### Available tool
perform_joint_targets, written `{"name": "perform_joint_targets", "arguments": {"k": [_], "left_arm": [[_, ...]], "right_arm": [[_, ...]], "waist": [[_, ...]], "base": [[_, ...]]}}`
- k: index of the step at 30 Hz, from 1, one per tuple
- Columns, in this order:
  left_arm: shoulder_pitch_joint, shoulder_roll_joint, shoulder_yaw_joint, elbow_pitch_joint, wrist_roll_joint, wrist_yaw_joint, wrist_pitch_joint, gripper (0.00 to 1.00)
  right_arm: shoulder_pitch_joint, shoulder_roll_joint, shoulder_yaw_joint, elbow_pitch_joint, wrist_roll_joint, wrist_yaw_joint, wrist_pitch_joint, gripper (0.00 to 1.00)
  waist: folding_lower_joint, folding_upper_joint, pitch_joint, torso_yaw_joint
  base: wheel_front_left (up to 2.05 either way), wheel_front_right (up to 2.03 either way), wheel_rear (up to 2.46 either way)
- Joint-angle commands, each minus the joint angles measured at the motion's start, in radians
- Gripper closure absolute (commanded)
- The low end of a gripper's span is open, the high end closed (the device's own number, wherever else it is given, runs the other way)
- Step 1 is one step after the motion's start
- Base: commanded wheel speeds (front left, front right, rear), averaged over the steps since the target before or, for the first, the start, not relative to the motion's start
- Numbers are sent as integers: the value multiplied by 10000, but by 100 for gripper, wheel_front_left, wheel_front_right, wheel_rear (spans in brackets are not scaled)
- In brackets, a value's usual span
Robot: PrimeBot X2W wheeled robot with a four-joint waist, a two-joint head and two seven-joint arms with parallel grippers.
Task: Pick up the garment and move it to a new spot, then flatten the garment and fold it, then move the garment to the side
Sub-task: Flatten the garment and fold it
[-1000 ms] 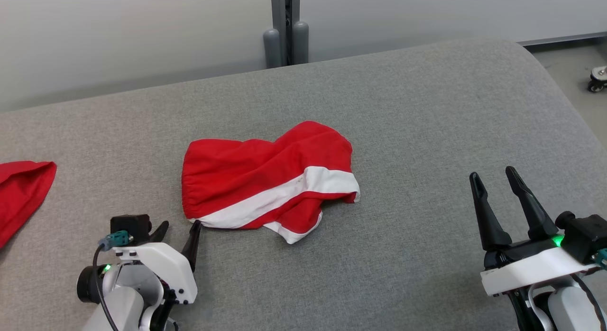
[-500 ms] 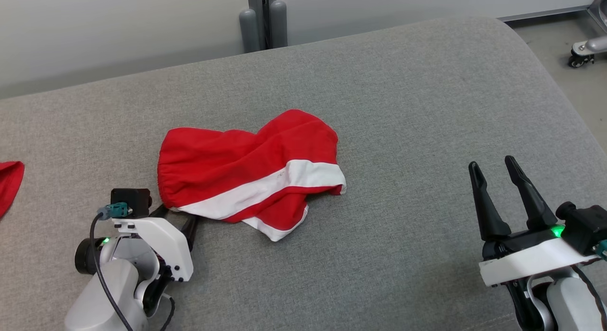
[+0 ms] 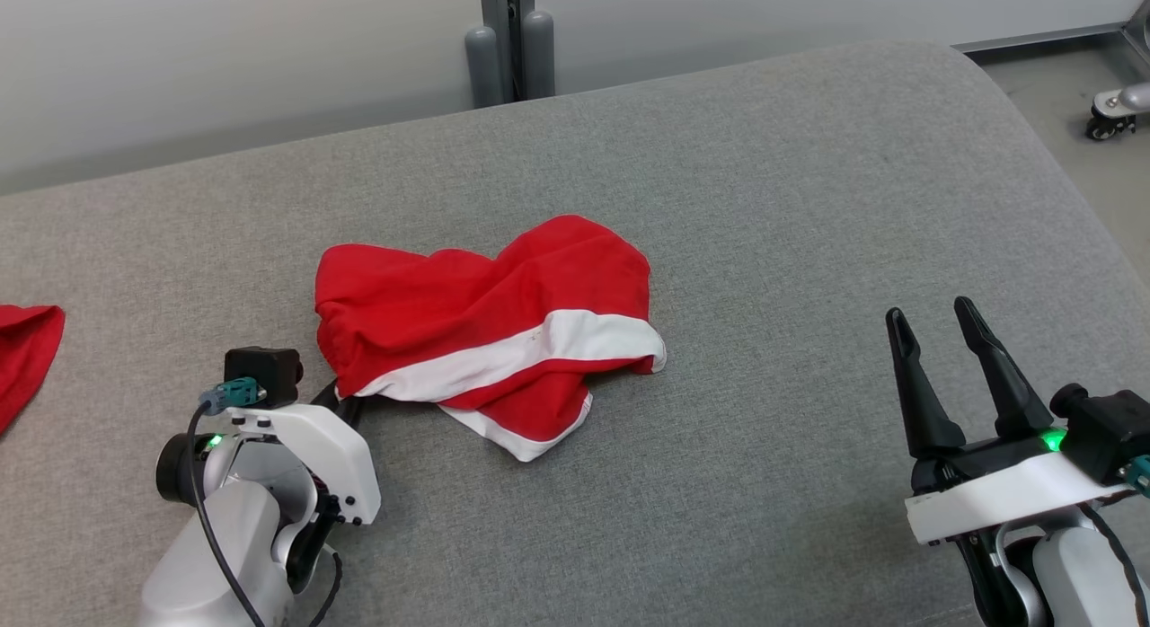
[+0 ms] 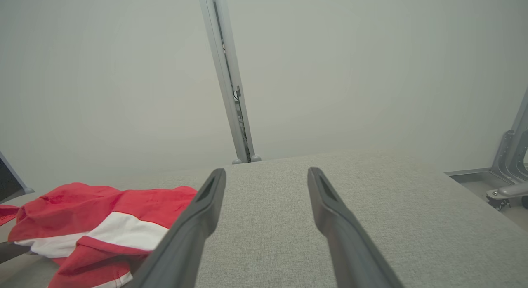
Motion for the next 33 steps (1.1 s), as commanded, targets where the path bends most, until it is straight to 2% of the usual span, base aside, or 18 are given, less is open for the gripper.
{"name": "perform_joint_targets", "arguments": {"k": [1, 9, 16, 29, 33], "left_arm": [[-132, -1, -62, -13, 70, -29, -93, 100], [302, 83, -231, -532, 122, 77, -172, 100], [1099, 375, -342, -2124, 134, 409, 105, 100], [3768, 1576, -367, -6133, -467, 1399, 2613, 100], [4302, 1851, -305, -6569, -599, 1611, 3013, 100]], "right_arm": [[126, -13, -39, 34, -45, 23, -45, 0], [305, -5, -87, 71, -82, 23, -45, 0], [458, -50, -141, 111, -53, 23, -45, 0], [696, -117, -148, 189, -102, 24, -45, 0], [702, -145, -96, 220, -72, 24, -45, 0]], "waist": [[0, 0, -106, 93], [0, 0, -464, 486], [0, 0, -692, 1048], [0, 0, -921, 1594], [0, 0, -957, 1593]], "base": [[0, 0, 0], [0, 0, 0], [0, 0, 0], [0, 0, 0], [0, 0, 0]]}}
